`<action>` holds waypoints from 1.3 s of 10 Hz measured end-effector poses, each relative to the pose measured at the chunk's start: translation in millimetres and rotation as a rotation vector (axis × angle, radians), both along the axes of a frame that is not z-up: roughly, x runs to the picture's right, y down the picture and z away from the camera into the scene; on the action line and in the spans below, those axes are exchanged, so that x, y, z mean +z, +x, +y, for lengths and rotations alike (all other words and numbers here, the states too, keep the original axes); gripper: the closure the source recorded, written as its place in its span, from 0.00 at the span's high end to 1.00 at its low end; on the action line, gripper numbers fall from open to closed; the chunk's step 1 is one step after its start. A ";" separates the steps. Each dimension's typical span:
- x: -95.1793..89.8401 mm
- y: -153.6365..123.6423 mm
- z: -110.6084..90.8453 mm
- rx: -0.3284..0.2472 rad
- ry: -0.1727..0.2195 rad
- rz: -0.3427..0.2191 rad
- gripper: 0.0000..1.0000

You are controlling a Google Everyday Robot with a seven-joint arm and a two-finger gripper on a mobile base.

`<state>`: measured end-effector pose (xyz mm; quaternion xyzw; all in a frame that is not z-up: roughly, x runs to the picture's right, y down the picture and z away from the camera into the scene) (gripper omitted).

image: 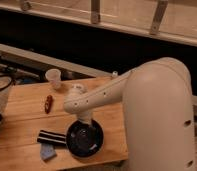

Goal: Drag the ceramic bowl in a circle

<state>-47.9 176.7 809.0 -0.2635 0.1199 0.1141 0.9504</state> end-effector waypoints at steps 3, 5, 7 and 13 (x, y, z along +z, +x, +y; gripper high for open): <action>3.0 1.1 -5.0 -0.005 -0.005 -0.004 0.00; 7.4 0.0 -13.4 0.007 -0.011 -0.020 0.00; 25.0 -4.4 -35.5 0.016 -0.012 -0.043 0.00; 61.0 -60.5 -94.1 0.060 0.006 -0.139 0.00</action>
